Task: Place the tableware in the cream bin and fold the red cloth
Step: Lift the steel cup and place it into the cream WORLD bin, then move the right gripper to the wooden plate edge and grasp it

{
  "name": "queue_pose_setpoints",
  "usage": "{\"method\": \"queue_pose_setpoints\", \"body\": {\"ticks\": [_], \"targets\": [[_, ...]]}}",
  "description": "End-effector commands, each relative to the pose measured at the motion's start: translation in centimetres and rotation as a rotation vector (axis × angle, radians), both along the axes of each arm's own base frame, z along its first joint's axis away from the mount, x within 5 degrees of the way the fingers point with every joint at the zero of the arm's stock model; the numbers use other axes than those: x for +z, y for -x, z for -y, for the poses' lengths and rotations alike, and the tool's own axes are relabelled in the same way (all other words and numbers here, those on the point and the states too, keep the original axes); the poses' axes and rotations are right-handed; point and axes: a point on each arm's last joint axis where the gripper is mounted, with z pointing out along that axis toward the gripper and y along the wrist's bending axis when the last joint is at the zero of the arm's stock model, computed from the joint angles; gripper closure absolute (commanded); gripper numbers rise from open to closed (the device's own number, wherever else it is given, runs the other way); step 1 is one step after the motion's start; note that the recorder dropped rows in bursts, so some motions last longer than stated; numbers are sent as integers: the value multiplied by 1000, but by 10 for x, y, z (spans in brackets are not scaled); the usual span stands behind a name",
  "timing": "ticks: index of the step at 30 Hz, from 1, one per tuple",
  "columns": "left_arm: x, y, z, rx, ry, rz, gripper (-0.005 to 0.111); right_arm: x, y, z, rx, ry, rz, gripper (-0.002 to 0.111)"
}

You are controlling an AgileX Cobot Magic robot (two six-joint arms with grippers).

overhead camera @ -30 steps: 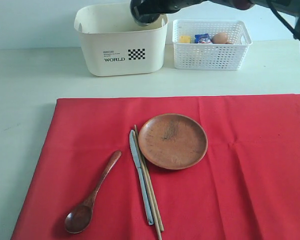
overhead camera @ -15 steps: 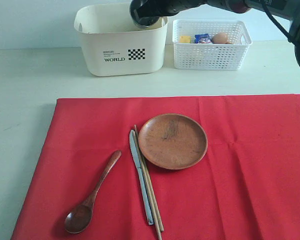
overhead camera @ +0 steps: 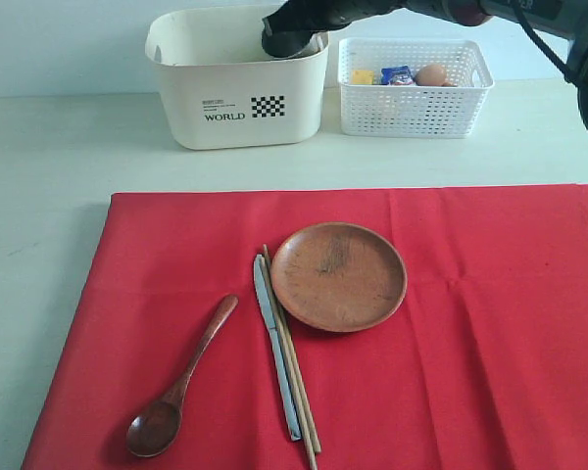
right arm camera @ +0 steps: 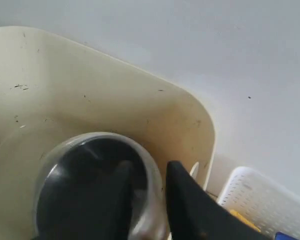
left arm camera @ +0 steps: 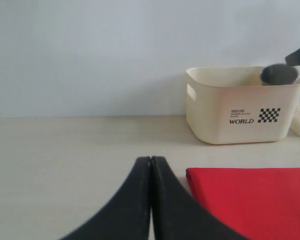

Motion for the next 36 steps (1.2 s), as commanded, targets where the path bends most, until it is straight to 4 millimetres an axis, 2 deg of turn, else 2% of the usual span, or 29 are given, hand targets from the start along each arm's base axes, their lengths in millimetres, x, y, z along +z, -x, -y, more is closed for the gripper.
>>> {"method": "queue_pose_setpoints", "body": {"ticks": [1,5,14,16,20,22,27,30,32,36], "targets": [[-1,0,1,-9,15,5,106,7,-2,0,2,-7,32,70],[-1,0,1,-9,15,5,106,13,3,2,1,7,-6,57],[-1,0,1,-9,15,5,106,62,37,22,-7,161,-190,57],[-1,0,1,-9,15,5,106,74,47,28,-14,199,-237,65],[-1,0,1,-9,15,5,106,100,72,39,-5,247,-341,99],[-1,0,1,-9,15,5,106,109,82,41,11,245,-380,108],[-1,0,1,-9,15,5,106,129,110,44,82,248,-487,108],[-1,0,1,-9,15,5,106,141,122,38,143,155,-502,108],[-1,0,1,-9,15,5,106,141,133,36,200,112,-530,108],[-1,0,1,-9,15,5,106,132,151,42,205,127,-591,108]]}}
